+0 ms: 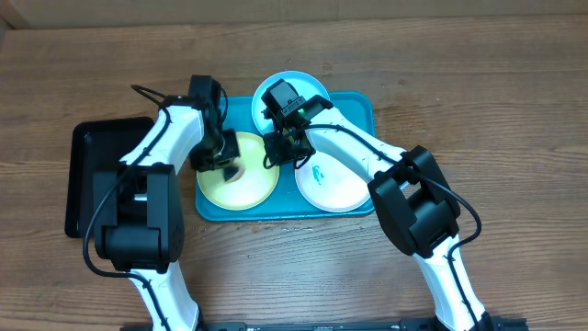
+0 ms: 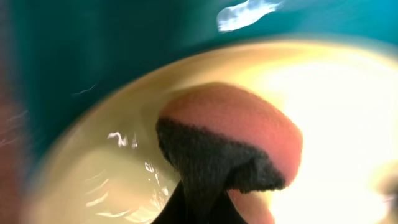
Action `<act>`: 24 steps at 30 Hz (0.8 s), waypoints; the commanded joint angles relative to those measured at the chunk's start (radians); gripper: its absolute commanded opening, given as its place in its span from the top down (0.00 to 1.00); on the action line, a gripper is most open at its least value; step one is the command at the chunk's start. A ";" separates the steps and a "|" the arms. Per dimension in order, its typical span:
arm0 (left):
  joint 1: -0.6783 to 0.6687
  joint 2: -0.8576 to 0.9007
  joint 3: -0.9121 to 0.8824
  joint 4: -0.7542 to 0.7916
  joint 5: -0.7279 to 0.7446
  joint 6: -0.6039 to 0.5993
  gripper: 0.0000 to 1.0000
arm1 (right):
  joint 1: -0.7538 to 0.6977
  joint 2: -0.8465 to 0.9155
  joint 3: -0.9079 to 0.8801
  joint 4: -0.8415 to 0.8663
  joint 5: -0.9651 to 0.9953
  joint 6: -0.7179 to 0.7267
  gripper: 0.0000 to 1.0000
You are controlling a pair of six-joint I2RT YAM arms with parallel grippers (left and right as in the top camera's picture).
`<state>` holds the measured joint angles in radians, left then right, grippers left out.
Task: Clean dirty plates on tray and stack at the side
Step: 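Scrub the yellow plate with the sponge in the left gripper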
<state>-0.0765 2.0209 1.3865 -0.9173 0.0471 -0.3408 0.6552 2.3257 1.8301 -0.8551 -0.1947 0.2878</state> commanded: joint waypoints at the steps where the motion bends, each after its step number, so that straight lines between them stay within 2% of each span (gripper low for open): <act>1: 0.027 0.019 0.063 -0.135 -0.330 -0.011 0.96 | -0.008 -0.004 -0.025 -0.006 0.038 -0.003 0.82; 4: 0.027 0.019 0.169 -0.264 -0.286 -0.011 0.96 | -0.008 -0.004 -0.025 -0.002 0.038 -0.003 0.82; 6: 0.027 0.019 0.224 -0.310 -0.165 0.000 0.96 | -0.008 -0.004 -0.025 0.002 0.038 -0.003 0.82; 10: 0.027 0.019 0.251 -0.266 0.160 0.138 0.96 | -0.008 -0.004 -0.025 0.002 0.038 -0.003 0.82; 14: 0.010 0.019 0.183 -0.226 0.311 0.164 0.96 | -0.008 -0.004 -0.025 0.002 0.038 -0.003 0.82; 20: -0.028 0.019 0.006 -0.135 0.304 0.163 0.96 | -0.008 -0.004 -0.025 0.002 0.038 -0.003 0.82; 24: -0.029 0.019 -0.055 -0.090 0.158 0.161 0.96 | -0.008 -0.004 -0.025 0.002 0.038 -0.003 0.82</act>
<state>-0.1055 2.0361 1.3701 -1.0191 0.3031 -0.2016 0.6552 2.3253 1.8301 -0.8497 -0.1932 0.2874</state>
